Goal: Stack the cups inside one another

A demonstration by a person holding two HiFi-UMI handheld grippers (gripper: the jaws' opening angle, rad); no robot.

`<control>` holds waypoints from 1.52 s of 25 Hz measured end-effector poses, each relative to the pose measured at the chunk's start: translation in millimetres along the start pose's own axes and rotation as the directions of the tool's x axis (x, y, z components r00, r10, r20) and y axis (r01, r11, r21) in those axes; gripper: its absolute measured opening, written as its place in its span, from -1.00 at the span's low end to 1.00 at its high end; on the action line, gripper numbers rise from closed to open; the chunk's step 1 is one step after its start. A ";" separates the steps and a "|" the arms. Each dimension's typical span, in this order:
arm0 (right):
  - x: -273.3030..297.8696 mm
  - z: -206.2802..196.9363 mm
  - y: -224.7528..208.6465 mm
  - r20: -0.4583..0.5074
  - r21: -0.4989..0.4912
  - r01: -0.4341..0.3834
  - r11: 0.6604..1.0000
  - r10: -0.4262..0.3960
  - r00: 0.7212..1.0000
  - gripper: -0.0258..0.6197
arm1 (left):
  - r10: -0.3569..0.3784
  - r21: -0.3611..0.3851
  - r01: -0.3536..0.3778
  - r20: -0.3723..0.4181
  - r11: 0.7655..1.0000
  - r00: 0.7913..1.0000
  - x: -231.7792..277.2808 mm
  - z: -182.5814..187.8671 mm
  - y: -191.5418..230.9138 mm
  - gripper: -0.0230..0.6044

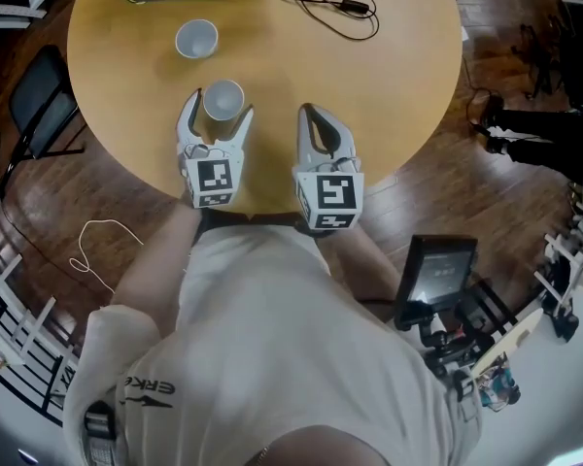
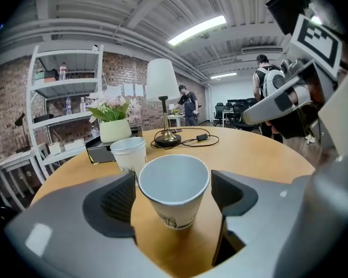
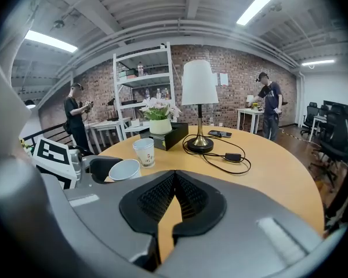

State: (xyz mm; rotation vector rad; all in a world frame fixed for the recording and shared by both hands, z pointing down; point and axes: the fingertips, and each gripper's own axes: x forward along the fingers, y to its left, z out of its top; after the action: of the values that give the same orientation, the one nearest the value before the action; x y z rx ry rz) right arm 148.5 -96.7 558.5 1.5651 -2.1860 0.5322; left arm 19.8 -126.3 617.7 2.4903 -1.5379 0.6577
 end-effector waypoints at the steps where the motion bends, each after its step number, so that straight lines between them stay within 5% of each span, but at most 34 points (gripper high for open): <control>1: 0.1 -1.4 1.3 -0.006 0.001 0.000 1.000 0.000 1.000 -0.88 | 0.001 -0.002 -0.001 0.004 1.000 1.000 0.4 1.3 1.8 0.35; 17: 20.2 -8.3 -7.7 -0.018 -0.001 0.001 1.000 -0.001 1.000 -0.88 | -0.009 -0.011 0.010 0.029 1.000 1.000 15.9 4.9 9.1 0.23; 25: 6.8 28.3 10.1 0.059 -0.034 -0.026 0.999 0.028 0.998 -0.88 | 0.036 -0.017 -0.034 0.129 0.999 0.991 -15.1 56.2 29.5 0.23; 38: -14.1 99.5 61.0 0.200 -0.120 -0.082 0.989 0.105 0.974 -0.88 | 0.131 -0.033 -0.127 0.307 0.991 0.943 -78.6 149.2 85.7 0.22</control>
State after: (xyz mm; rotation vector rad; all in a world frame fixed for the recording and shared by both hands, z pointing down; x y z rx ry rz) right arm 84.9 -118.9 462.1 1.5233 -2.4084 0.2799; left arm -42.2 -153.1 441.0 2.5961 -1.8147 0.2781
